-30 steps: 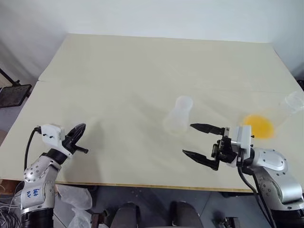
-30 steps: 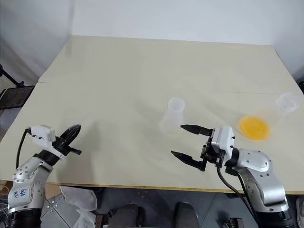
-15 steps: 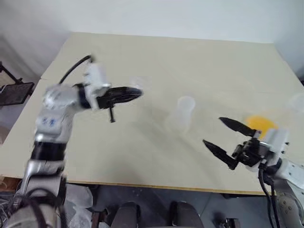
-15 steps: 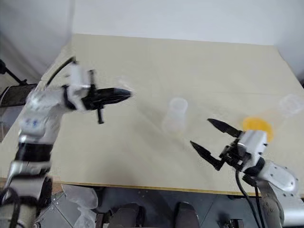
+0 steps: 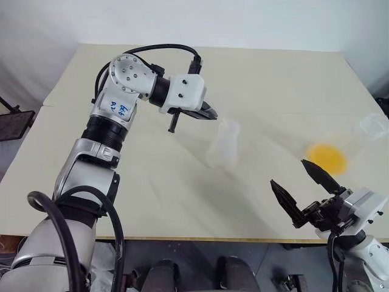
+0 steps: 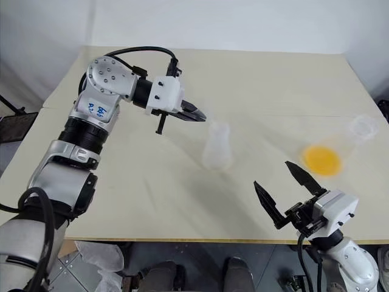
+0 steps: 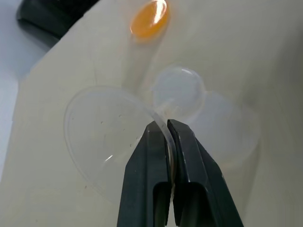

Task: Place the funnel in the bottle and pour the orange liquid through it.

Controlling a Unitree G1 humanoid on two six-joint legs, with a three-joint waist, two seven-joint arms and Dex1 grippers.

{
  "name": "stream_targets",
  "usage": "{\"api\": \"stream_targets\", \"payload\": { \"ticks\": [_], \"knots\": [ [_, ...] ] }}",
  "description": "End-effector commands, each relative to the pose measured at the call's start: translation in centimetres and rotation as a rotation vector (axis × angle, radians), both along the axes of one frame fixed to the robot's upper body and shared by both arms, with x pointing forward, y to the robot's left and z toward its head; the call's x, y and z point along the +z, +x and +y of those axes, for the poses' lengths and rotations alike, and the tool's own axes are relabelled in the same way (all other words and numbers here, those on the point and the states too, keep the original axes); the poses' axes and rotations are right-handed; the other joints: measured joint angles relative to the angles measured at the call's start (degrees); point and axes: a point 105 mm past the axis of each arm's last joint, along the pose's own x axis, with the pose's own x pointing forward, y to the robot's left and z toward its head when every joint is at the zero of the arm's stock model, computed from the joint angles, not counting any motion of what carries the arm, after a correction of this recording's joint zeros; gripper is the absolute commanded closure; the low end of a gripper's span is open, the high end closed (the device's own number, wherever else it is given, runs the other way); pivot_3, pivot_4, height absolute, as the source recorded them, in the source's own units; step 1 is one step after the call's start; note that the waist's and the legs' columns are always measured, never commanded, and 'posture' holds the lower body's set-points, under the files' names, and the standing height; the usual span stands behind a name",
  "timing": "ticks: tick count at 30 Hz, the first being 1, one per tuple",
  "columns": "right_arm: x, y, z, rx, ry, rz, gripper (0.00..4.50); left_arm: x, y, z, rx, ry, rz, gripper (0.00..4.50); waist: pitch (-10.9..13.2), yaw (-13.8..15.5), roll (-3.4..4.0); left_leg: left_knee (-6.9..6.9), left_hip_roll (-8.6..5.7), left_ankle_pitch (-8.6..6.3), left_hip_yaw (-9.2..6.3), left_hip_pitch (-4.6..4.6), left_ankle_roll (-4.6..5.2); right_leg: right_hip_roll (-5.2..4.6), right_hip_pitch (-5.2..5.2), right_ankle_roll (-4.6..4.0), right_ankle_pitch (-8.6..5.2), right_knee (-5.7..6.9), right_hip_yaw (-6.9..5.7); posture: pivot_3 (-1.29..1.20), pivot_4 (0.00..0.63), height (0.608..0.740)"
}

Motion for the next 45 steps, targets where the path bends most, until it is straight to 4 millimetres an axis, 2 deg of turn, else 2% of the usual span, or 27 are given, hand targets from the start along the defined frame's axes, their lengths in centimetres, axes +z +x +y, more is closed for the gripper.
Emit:
{"api": "stream_targets", "payload": {
  "ticks": [1,6,9,12,15,21,24,27,30,35,39,43,45],
  "knots": [
    [1.3,-0.6,0.3,-0.021,0.024,-0.074,0.0,1.1,-0.6,-1.3,-0.065,0.036,-0.044,4.46,0.01,0.38,-0.02,0.02,0.0,0.0,-0.02,-0.02,0.0,0.0,0.01,0.0,0.0,0.0,0.0,0.0,0.15,0.74],
    [1.7,-0.3,-0.2,-0.034,0.029,-0.087,0.0,0.6,-0.7,-1.9,-0.097,0.116,-0.024,4.46,0.01,0.85,-0.02,0.03,-0.02,-0.01,-0.01,-0.04,0.01,-0.01,0.0,0.0,0.0,-0.01,-0.01,0.0,0.15,0.74],
    [1.8,-0.1,-0.6,-0.041,0.027,-0.093,0.0,0.5,-0.7,-2.1,-0.099,0.131,0.007,3.86,0.01,0.94,-0.02,0.02,-0.01,-0.01,0.01,-0.03,0.01,0.0,0.0,0.0,0.0,-0.01,-0.01,0.0,0.15,0.74],
    [2.0,0.0,-0.7,-0.043,0.032,-0.096,0.0,0.5,-0.7,-2.4,-0.098,0.126,0.028,2.93,0.01,0.99,-0.02,0.02,-0.02,-0.01,0.01,-0.03,0.02,-0.01,0.0,0.0,0.0,-0.01,0.0,0.0,0.15,0.74],
    [2.1,0.1,-0.7,-0.048,0.034,-0.11,0.0,1.1,-0.7,-3.1,-0.102,0.033,0.085,1.99,0.01,1.03,-0.02,0.02,-0.01,-0.01,-0.01,-0.03,0.02,-0.01,0.0,0.0,0.0,-0.01,-0.02,0.0,0.15,0.74],
    [2.2,0.3,-0.7,-0.048,0.033,-0.113,0.0,1.3,-0.7,-2.6,-0.102,-0.071,0.218,0.13,0.01,0.99,-0.02,0.01,0.0,-0.01,-0.02,-0.03,0.02,0.0,-0.01,0.0,0.0,-0.01,-0.03,0.0,0.15,0.74],
    [2.4,0.4,-1.1,-0.066,0.03,-0.12,0.0,1.8,-1.0,-1.9,-0.123,-0.168,0.307,0.06,0.01,0.97,-0.02,0.02,-0.01,-0.01,-0.02,-0.04,0.02,-0.01,-0.01,0.0,0.0,-0.01,-0.03,0.0,0.15,0.74],
    [2.7,0.6,-2.3,-0.13,0.037,-0.136,0.0,2.0,-0.6,-0.4,-0.099,-0.29,0.39,0.06,0.01,0.93,-0.02,0.02,0.0,-0.01,-0.03,-0.02,0.02,-0.01,-0.01,0.0,0.0,0.01,-0.02,0.0,0.15,0.74],
    [3.1,0.3,-4.1,-0.216,0.059,-0.146,0.0,1.1,0.3,2.1,-0.034,-0.412,0.447,0.06,0.01,0.55,-0.02,0.02,0.02,-0.01,-0.04,0.0,0.02,0.0,-0.01,0.0,0.0,0.07,-0.02,0.0,0.15,0.74],
    [2.5,-1.0,-8.3,-0.42,0.055,-0.12,0.0,-1.9,1.0,7.5,0.106,-0.594,0.478,0.06,0.0,-0.33,0.0,0.01,0.03,-0.01,-0.11,0.04,0.02,-0.01,-0.01,0.0,0.0,0.13,-0.02,0.0,0.15,0.74],
    [1.2,-1.5,-10.3,-0.51,0.071,-0.007,0.0,-4.0,-0.4,9.9,0.163,-0.586,0.476,0.06,0.0,-0.33,-0.01,0.05,0.0,-0.01,-0.18,-0.02,0.02,-0.03,0.0,0.0,0.0,0.14,-0.01,0.0,0.15,0.74],
    [0.0,-2.1,-13.1,-0.643,0.124,0.089,0.0,-5.1,-2.2,11.0,0.215,-0.641,0.519,0.06,-0.01,-0.32,0.02,0.09,0.01,-0.01,-0.36,0.0,0.02,-0.02,0.05,0.0,0.0,0.16,0.06,0.0,0.15,0.74],
    [-0.4,-2.0,-13.7,-0.647,0.129,0.124,0.0,-6.1,-3.5,11.3,0.24,-0.655,0.551,0.06,-0.02,-0.33,0.03,0.07,0.01,-0.01,-0.63,0.04,0.02,-0.03,0.06,0.0,0.0,0.14,0.17,0.0,0.15,0.74]
  ]
}}
